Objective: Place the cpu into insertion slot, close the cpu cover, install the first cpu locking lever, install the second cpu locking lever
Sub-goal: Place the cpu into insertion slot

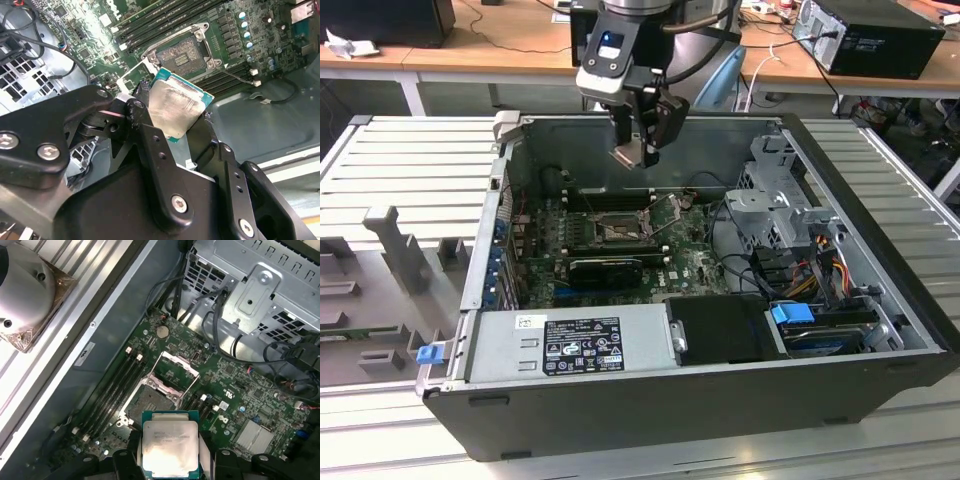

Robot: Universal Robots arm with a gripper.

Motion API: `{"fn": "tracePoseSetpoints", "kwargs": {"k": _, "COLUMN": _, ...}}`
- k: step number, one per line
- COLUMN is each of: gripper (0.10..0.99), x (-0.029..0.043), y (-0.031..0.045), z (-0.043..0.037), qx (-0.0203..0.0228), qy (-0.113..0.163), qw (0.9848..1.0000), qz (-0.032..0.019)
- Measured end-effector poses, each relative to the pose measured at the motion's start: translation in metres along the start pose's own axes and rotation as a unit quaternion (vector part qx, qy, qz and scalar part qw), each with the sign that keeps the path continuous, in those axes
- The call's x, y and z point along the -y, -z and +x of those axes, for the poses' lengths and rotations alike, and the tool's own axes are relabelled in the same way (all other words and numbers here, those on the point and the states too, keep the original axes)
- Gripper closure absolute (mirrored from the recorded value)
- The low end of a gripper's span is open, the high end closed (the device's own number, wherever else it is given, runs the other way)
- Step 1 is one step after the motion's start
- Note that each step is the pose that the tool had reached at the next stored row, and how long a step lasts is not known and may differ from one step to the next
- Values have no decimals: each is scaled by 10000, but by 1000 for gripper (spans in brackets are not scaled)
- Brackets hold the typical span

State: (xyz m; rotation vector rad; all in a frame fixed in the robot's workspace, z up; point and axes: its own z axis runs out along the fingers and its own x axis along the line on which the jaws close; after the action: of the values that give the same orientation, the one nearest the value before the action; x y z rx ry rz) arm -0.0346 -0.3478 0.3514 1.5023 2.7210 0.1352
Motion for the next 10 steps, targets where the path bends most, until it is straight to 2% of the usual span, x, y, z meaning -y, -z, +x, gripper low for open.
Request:
{"fn": "tracePoseSetpoints", "kwargs": {"k": 4, "gripper": 545, "x": 3, "y": -36, "z": 0, "qx": 28, "qy": -309, "qw": 9995, "qz": -5}}
{"fn": "tracePoseSetpoints", "kwargs": {"k": 7, "gripper": 545, "x": 6, "y": -61, "z": -1, "qx": 49, "qy": -540, "qw": 9985, "qz": -9}}
{"fn": "tracePoseSetpoints", "kwargs": {"k": 8, "gripper": 545, "x": 10, "y": -98, "z": -1, "qx": 69, "qy": -759, "qw": 9971, "qz": -12}}
{"fn": "tracePoseSetpoints", "kwargs": {"k": 10, "gripper": 545, "x": 12, "y": -124, "z": -2, "qx": 85, "qy": -936, "qw": 9956, "qz": -15}}
